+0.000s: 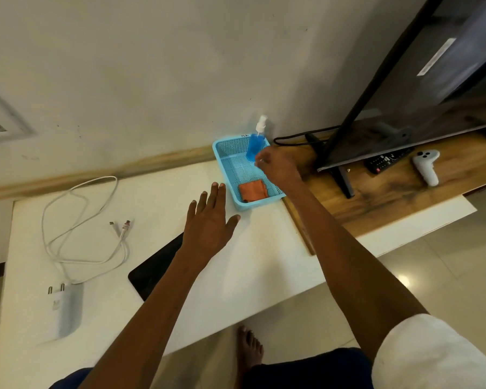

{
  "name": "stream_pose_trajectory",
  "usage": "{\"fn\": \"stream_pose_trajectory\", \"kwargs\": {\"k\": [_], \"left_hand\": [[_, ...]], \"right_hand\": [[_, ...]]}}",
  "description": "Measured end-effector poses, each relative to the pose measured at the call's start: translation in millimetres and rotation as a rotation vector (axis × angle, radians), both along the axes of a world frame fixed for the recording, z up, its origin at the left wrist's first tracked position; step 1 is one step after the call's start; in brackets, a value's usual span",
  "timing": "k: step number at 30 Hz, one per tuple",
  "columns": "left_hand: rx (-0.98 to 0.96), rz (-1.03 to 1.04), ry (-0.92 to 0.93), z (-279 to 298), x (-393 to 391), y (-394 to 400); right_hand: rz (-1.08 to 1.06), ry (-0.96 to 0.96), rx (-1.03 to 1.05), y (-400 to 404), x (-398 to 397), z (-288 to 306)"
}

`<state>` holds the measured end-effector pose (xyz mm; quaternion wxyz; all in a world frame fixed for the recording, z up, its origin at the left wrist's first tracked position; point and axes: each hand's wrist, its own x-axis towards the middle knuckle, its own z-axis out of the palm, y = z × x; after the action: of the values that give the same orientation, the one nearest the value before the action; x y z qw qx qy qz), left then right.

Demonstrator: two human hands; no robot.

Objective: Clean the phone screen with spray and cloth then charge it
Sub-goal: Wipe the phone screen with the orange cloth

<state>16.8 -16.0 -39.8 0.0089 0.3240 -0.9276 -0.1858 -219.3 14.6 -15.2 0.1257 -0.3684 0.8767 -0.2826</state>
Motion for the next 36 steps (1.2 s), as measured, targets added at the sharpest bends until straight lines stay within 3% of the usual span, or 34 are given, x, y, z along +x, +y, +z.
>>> {"fn": "stream_pose_trajectory", "kwargs": {"k": [4,8,12,14,17,20,23,27,30,36], "left_hand": [[-0.026,0.009,-0.006,4,5,-3],[-0.037,0.042,0.007,8,10,-8],[-0.062,0.055,0.008,10,22,-15],[-0.083,0.066,0.019,12,30,-19],[-0.064,0.090,0.060,16,43,-26],[-0.063,0.089,0.135,20,67,-34],[0.014,0.096,0.202,25,105,-40],[0.100,0.102,0.062,27,158,-38],[0.083,0.093,-0.065,23,189,-32],[0.015,0.155,-0.145,1,237,-17]], "right_hand": [[0.349,0.088,0.448,3,8,-10],[0.382,0.257,0.466,0,13,-13],[0.323,0.242,0.464,1,16,-6],[0.246,0.130,0.362,5,22,4],[0.074,-0.134,0.002,13,41,25],[-0.014,-0.464,-0.408,33,77,40],[-0.082,-0.848,-0.622,70,124,41],[-0.069,-1.018,-0.579,99,179,28],[-0.153,-0.981,-0.428,96,206,19],[-0.005,-0.809,-0.291,65,228,1]]}}
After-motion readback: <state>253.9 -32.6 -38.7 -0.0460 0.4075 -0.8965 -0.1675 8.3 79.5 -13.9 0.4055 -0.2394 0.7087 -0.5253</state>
